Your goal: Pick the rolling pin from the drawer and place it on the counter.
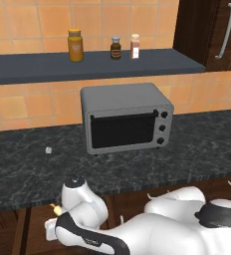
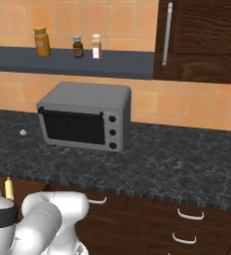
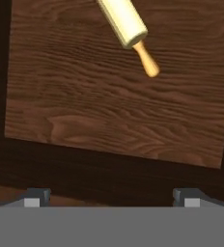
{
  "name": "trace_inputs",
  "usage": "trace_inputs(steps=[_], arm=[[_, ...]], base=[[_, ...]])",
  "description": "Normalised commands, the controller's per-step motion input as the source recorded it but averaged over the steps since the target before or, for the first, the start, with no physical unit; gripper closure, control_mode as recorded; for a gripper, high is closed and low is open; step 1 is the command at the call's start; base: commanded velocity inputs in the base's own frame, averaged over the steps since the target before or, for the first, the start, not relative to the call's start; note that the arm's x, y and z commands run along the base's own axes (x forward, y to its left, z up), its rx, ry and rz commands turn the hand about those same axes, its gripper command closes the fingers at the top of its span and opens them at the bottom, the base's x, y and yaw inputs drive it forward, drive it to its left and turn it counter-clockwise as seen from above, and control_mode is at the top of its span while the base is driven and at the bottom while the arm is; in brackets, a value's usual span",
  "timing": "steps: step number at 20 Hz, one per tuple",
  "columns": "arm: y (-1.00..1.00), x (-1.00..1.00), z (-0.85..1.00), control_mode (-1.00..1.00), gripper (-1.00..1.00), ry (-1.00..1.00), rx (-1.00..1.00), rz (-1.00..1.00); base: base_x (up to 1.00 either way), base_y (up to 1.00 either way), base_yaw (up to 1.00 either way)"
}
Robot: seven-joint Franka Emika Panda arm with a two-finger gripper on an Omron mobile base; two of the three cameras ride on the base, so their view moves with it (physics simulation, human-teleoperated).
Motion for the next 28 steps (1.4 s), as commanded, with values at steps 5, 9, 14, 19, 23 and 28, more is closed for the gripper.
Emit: trace_inputs(steps=[5, 9, 14, 19, 23, 28], arm=[[0.05, 0.11, -0.37, -1.0, -1.0, -0.02, 0.0, 0.0], [0.1, -0.57, -0.23, -1.0, -1.0, 0.0, 0.0, 0.0], [0.01, -0.99, -0.05, -1.0, -1.0, 0.0, 0.0, 0.0], [0.01, -1.0, -0.14, -1.0, -1.0, 0.0, -0.01, 0.0], [0.02, -1.0, -0.25, -1.0, -1.0, 0.0, -0.02, 0.0], [0.0, -0.23, 0.0, -1.0, -1.0, 0.0, 0.0, 0.0]], base=[[0.0, 0.0, 0.0], [0.0, 0.0, 0.0], [0.0, 0.0, 0.0], [0.0, 0.0, 0.0], [0.0, 0.0, 0.0], [0.0, 0.0, 0.0]])
